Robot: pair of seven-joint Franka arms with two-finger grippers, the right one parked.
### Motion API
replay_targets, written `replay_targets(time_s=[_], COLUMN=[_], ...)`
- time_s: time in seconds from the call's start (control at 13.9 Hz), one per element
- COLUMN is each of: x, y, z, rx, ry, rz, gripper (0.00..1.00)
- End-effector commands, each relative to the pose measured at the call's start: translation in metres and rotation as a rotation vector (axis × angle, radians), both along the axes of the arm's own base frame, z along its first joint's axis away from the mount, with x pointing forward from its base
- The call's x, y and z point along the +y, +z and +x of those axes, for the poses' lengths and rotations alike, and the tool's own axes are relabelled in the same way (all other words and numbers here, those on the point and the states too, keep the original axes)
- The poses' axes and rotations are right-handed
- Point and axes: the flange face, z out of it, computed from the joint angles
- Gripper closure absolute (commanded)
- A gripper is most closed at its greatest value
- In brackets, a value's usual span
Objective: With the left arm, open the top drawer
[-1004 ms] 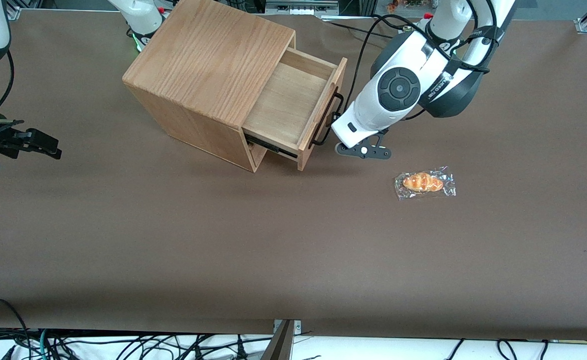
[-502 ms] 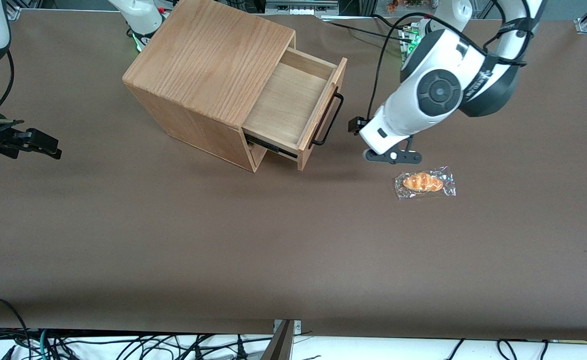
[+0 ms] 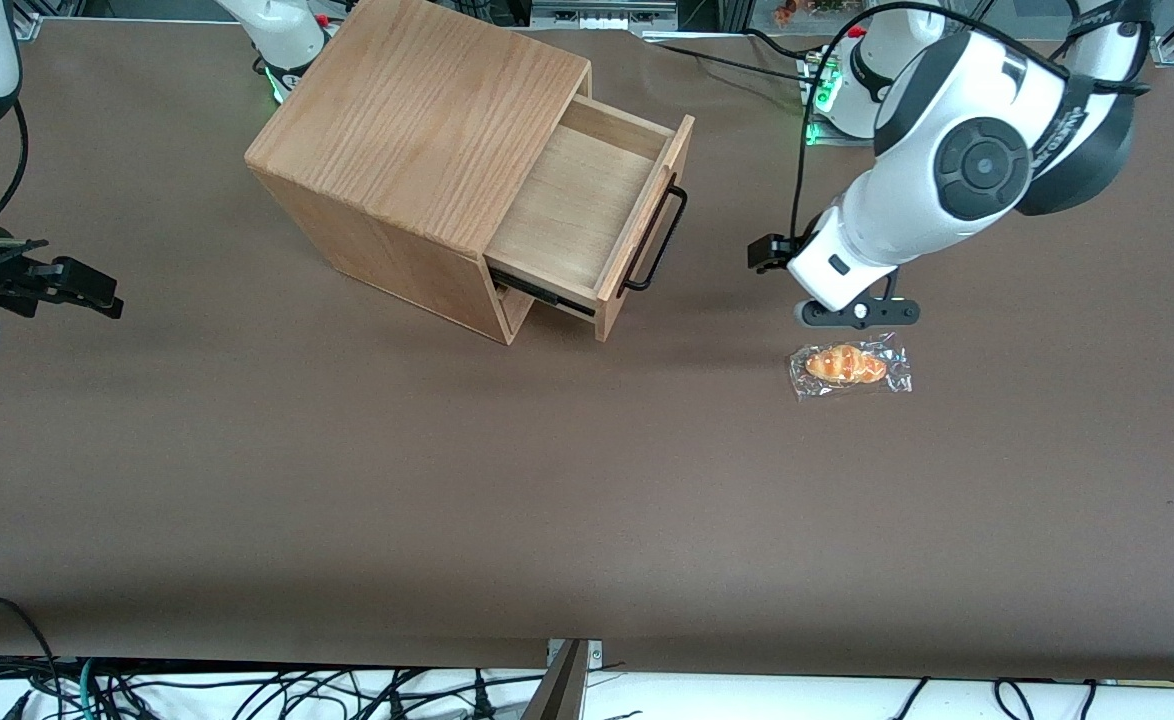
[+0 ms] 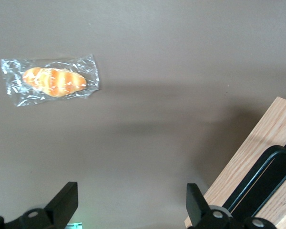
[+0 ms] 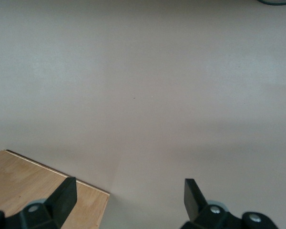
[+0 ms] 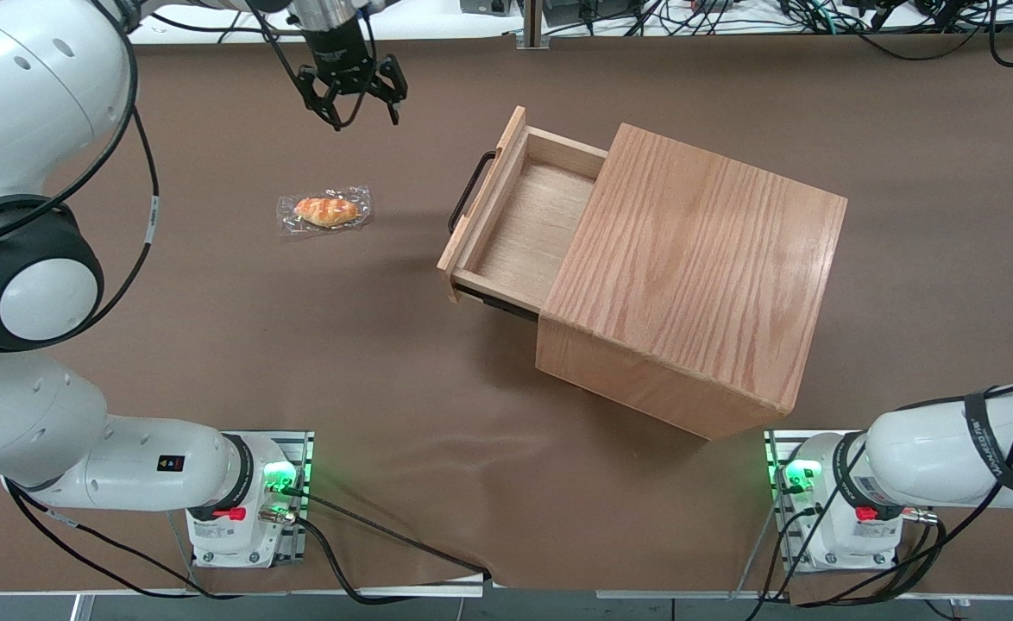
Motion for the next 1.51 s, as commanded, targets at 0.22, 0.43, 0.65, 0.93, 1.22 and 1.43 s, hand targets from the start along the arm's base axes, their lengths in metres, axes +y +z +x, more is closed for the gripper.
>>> replay_targets(time_s=[0.22, 0.43, 0.65, 0.93, 1.22, 1.43], x=[0.050, 0.080, 0.119, 0.170, 0.218, 0.228], y=[0.044, 0.058, 0.061, 0.073, 0.071, 0.068], z=[0.017, 0.027, 0.036, 0.039, 0.044, 0.045], rx=[-0.055, -0.070, -0.083, -0.112, -0.123, -0.118], ry=[0.018, 0.067, -0.004, 0.000, -0.039, -0.029], rz=[0.099, 0.099, 0.075, 0.085, 0.091, 0.120], gripper=[0.00, 0.00, 0.00, 0.00, 0.00, 0.00])
